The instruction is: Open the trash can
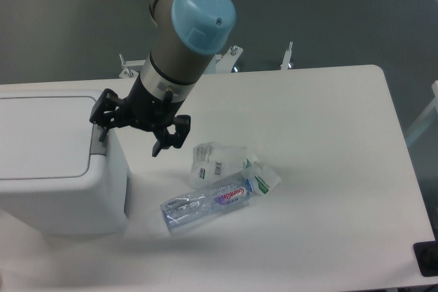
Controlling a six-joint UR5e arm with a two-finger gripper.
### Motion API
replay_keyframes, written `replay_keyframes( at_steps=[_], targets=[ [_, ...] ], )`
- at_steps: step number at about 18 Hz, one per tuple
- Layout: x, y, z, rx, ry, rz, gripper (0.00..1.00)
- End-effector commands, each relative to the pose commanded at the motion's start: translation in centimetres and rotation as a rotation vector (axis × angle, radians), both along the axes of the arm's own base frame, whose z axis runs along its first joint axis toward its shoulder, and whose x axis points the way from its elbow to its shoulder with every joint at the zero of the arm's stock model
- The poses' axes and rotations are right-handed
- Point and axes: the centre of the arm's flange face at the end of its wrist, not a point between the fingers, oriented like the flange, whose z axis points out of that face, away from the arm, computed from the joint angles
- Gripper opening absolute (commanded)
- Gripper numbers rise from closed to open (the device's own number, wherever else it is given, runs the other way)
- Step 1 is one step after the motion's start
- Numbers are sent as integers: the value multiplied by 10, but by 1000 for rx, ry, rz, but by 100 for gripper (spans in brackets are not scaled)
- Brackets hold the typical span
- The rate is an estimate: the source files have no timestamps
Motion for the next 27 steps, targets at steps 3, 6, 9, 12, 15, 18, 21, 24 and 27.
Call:
replay_keyframes(
  at_steps=[3, 6, 9, 12, 15, 18, 21, 24, 27],
  targets=[
    [2, 0, -3, -6, -1, -4, 100],
    [2, -1, -7, -12, -4, -3, 100],
    [2, -1, -7, -12, -3, -4, 100],
    [1, -1, -7, -13, -3, -3, 100],
    [1, 0, -6, -6, 2, -1, 100],
    [1, 1, -7, -3, 7, -2, 100],
    [1, 1, -8, -5, 6, -2, 100],
    [0, 0, -4, -1, 10, 1, 100],
    [1, -2, 2, 7, 17, 3, 100]
  ],
)
